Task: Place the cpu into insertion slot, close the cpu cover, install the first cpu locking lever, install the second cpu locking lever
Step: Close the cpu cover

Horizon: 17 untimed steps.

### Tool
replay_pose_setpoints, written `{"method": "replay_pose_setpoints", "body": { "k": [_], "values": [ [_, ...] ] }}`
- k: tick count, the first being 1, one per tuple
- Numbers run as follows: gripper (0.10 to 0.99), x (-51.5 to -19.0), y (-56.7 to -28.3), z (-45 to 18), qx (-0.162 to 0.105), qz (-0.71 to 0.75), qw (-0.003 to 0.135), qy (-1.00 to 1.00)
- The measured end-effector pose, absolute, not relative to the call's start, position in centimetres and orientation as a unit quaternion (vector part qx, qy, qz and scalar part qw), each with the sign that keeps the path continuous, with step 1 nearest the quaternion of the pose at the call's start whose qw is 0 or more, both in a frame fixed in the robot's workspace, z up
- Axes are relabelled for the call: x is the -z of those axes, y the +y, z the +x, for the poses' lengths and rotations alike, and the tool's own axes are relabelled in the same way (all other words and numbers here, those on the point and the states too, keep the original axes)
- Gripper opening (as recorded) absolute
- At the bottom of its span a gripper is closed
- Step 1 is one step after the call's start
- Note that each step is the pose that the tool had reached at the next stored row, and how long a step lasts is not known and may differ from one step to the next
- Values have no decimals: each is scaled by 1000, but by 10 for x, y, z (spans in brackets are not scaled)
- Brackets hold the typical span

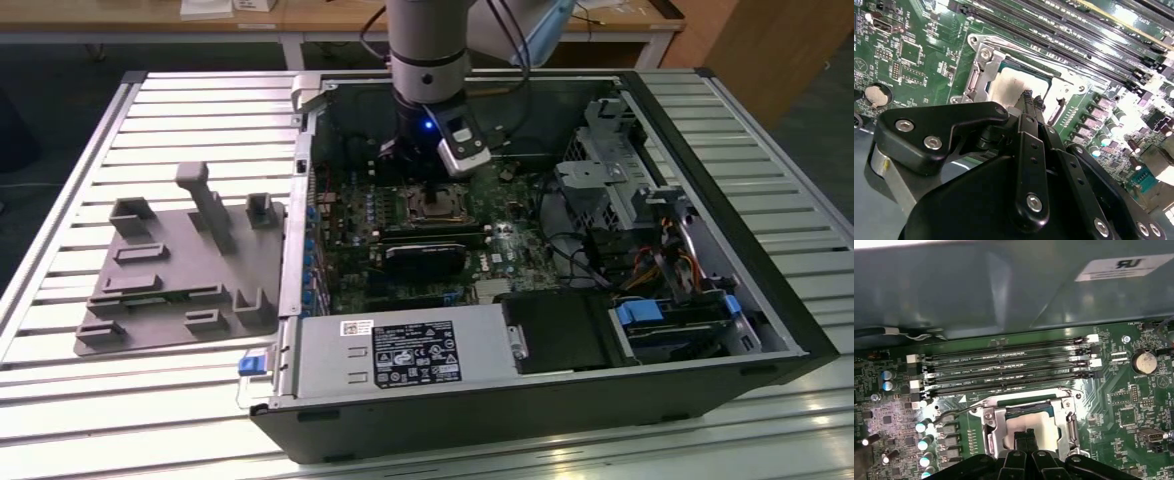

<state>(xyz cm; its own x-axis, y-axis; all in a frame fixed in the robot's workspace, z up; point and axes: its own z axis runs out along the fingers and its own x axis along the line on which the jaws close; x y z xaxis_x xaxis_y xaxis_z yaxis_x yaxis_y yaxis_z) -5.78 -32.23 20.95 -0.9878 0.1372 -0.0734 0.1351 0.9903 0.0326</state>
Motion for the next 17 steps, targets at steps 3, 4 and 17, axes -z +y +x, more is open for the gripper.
{"method": "replay_pose_setpoints", "body": {
  "k": [3,4,17],
  "values": [
    [102,-209,-322,-63,-14,68,42,997],
    [102,-209,-322,-66,-14,68,44,997],
    [102,-205,-322,-81,-14,68,53,996]
  ]
}}
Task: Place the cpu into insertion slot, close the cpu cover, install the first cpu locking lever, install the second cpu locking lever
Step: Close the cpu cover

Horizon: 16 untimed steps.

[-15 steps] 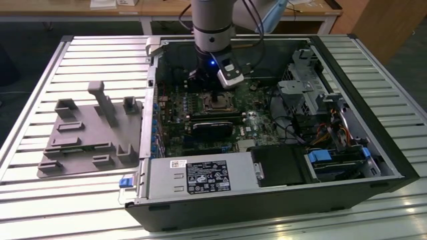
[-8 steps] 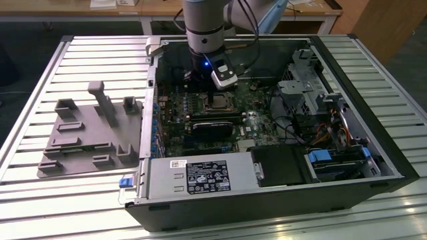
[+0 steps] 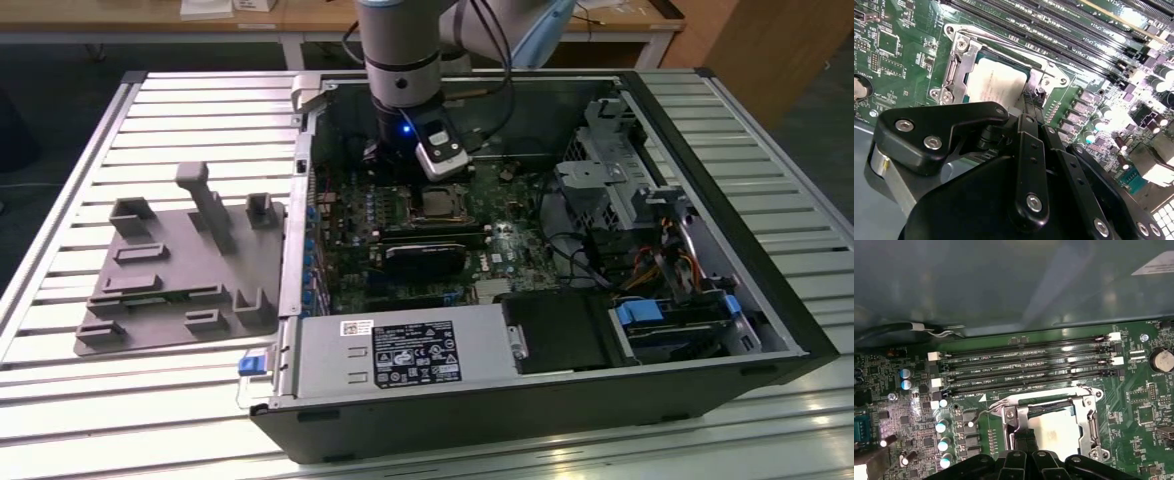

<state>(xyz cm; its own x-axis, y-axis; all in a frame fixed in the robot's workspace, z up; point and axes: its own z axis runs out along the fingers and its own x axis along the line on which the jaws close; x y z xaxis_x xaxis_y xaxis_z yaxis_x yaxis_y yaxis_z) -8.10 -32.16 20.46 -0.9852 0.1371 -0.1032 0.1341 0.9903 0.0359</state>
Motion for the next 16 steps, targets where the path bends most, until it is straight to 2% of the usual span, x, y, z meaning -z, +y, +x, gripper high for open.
{"method": "replay_pose_setpoints", "body": {
  "k": [16],
  "values": [
    [102,-201,-321,-79,-14,68,53,996]
  ]
}}
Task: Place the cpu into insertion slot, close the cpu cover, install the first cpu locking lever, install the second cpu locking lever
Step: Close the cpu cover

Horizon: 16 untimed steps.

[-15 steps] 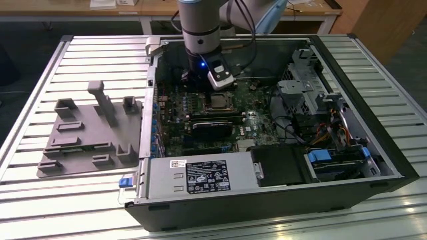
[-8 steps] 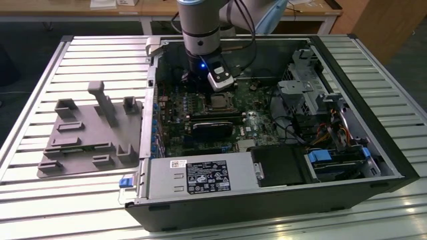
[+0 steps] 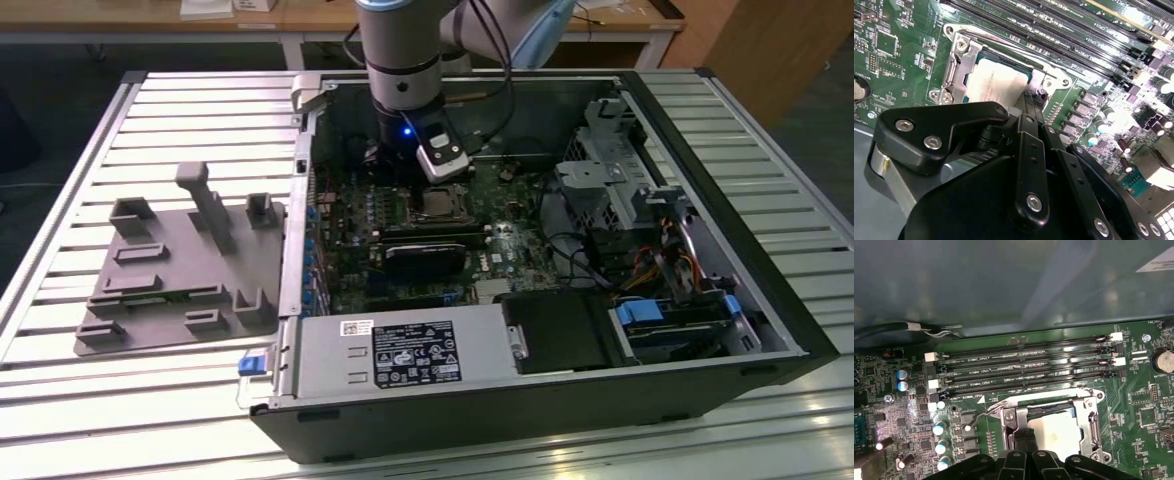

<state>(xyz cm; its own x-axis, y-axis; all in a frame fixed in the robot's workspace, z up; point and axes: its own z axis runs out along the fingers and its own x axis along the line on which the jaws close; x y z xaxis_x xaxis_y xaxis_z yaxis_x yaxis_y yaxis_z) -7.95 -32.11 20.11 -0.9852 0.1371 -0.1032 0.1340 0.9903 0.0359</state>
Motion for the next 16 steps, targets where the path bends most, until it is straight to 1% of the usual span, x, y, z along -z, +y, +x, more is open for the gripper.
{"method": "replay_pose_setpoints", "body": {
  "k": [16],
  "values": [
    [102,-204,-321,-80,-13,68,53,996]
  ]
}}
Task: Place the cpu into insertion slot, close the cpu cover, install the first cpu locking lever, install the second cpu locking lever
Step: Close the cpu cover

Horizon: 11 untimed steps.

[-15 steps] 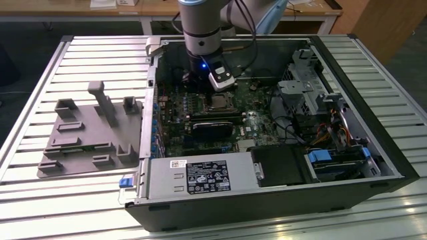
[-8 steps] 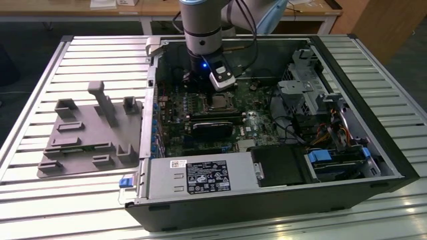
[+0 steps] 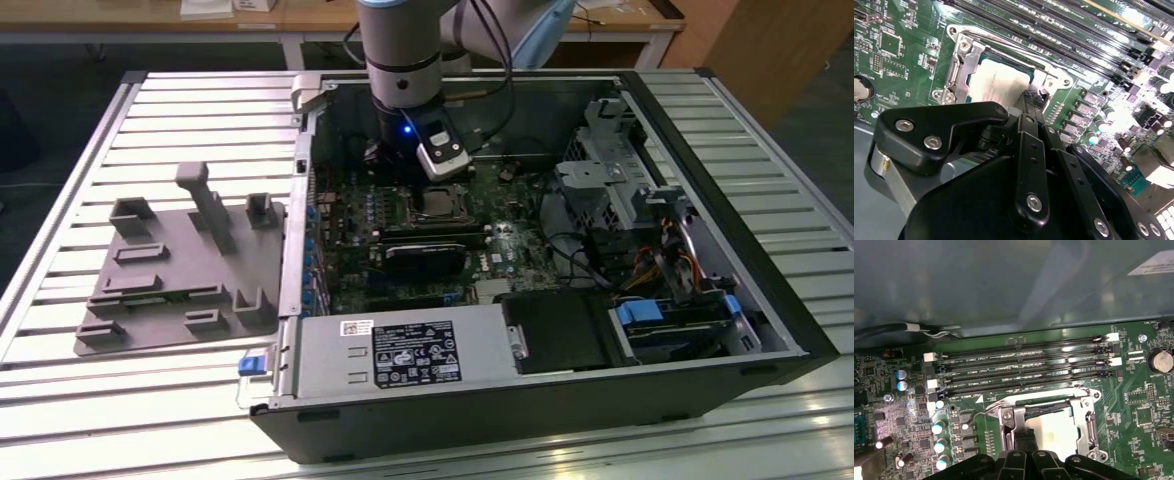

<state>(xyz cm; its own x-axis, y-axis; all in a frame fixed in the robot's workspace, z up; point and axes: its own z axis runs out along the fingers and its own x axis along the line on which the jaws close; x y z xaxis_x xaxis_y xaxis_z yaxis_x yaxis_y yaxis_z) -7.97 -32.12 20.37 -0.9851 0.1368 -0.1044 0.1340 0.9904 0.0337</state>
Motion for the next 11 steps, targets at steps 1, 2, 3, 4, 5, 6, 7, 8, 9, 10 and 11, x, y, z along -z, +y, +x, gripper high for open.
{"method": "replay_pose_setpoints", "body": {
  "k": [1,2,3,4,5,6,7,8,9,10,11],
  "values": [
    [102,-204,-321,-81,-12,68,54,996],
    [102,-204,-321,-82,-9,68,54,996],
    [102,-204,-321,-83,-8,68,54,996],
    [102,-203,-321,-83,-7,68,54,996],
    [102,-203,-321,-84,-7,68,54,996],
    [102,-203,-321,-84,-7,67,54,996],
    [102,-202,-321,-84,-7,67,54,996],
    [102,-202,-321,-84,-7,67,54,996],
    [102,-202,-321,-84,-7,66,54,996],
    [102,-201,-321,-84,-7,64,54,996],
    [102,-201,-321,-84,-7,62,54,997]
  ]
}}
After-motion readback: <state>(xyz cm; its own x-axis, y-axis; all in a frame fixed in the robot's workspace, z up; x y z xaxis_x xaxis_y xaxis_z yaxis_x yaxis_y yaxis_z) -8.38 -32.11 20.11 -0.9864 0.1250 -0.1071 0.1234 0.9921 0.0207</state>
